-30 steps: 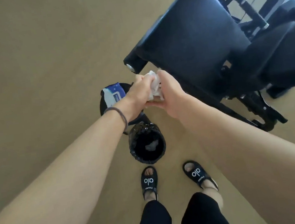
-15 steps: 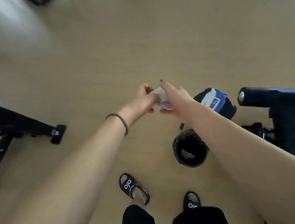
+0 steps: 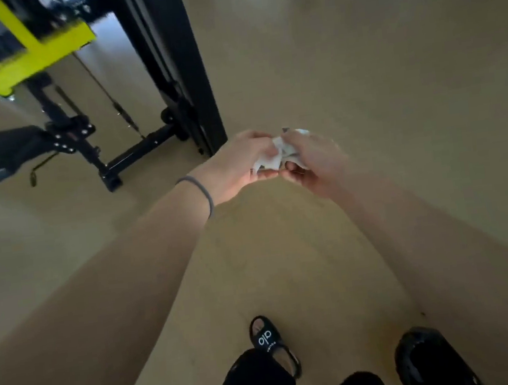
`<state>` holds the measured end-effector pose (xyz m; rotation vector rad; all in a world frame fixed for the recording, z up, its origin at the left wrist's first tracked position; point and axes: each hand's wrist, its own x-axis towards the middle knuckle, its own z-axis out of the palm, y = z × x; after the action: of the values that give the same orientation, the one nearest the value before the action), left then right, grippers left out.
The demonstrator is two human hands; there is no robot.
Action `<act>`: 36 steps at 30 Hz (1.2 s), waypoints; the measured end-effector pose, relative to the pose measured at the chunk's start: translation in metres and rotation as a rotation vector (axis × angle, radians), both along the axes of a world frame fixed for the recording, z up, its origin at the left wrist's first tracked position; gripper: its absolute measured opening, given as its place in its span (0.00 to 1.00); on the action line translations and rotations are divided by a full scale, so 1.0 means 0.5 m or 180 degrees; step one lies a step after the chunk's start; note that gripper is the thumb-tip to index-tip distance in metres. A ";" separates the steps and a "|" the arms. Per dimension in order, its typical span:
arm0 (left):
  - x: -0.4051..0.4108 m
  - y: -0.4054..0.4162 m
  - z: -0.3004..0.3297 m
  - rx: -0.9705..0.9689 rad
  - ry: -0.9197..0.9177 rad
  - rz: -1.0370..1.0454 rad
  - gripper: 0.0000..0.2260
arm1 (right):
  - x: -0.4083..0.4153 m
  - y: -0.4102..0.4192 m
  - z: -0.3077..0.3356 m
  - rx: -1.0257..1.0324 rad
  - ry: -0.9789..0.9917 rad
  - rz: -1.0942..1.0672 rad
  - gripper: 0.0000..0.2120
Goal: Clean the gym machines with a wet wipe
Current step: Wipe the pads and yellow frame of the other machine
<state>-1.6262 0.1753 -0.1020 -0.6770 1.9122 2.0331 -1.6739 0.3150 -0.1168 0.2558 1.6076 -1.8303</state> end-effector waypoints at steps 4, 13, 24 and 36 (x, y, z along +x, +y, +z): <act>-0.012 -0.184 0.016 -0.0311 -0.0035 0.0388 0.15 | -0.051 -0.203 0.014 -0.0031 -0.0054 0.0470 0.11; -0.034 -0.493 0.039 -0.0669 -0.0037 0.1849 0.09 | -0.154 -0.555 0.026 -0.0190 0.0026 0.1761 0.11; 0.112 -0.897 0.049 -0.0651 0.0036 0.3141 0.14 | -0.067 -1.043 0.049 -0.0435 -0.0543 0.2362 0.11; 0.175 -1.353 0.034 -0.1085 -0.0114 0.2909 0.14 | 0.005 -1.485 0.025 -0.0770 -0.0546 0.2284 0.08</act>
<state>-1.5385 -0.5010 -0.0851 -1.9418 2.1717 2.0761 -1.6712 -0.4277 -0.1041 -0.2443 1.1357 -1.3701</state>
